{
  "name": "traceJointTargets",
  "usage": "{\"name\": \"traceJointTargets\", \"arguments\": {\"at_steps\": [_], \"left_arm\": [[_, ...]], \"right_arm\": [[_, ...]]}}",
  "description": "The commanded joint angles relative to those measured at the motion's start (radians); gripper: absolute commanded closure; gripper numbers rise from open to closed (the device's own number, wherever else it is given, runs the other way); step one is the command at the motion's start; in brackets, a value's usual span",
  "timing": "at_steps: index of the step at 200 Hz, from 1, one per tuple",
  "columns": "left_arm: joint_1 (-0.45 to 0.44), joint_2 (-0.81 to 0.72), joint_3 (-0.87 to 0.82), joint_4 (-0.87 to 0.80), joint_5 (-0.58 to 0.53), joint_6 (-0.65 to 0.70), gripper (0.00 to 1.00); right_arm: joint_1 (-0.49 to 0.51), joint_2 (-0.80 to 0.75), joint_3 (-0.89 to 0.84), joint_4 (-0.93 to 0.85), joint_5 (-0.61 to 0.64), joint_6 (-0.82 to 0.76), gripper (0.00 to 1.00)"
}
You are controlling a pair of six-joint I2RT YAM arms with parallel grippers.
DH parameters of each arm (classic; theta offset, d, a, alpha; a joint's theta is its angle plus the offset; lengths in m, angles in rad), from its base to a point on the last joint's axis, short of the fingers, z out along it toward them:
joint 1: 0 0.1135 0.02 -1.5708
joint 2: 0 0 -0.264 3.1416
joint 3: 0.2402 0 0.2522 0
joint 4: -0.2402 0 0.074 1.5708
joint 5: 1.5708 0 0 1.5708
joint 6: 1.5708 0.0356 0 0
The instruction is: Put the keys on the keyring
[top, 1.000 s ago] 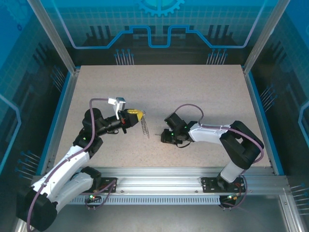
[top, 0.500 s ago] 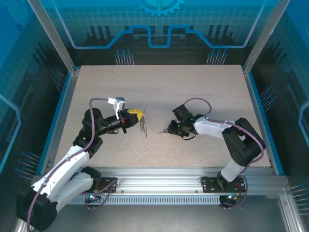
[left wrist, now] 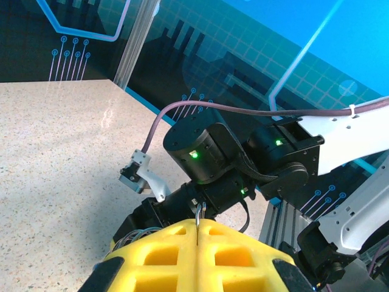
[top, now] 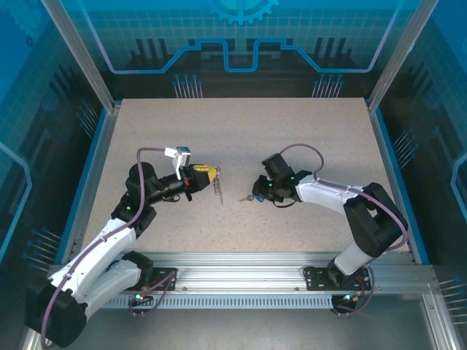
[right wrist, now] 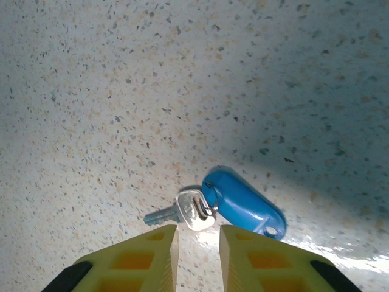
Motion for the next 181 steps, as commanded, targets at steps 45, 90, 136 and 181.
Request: {"name": "traceJointTargets", "arguments": {"at_steps": [45,90,136,181], "left_arm": [[-0.01,0.005,0.044,0.047,0.021,0.024,1.0],[-0.01,0.014,0.047,0.05,0.025,0.025,1.0],[-0.011,0.022,0.048,0.053,0.026,0.028,1.0],[-0.011,0.026,0.051,0.053,0.028,0.029,1.0]], "right_arm": [[0.029,0.084,0.045,0.02,-0.026,0.047,0.75],[0.028,0.098,0.036,0.021,-0.021,0.053,0.75],[0.029,0.12,0.045,0.026,-0.022,0.055,0.75],[0.027,0.14,0.054,0.024,-0.019,0.055,0.76]]}}
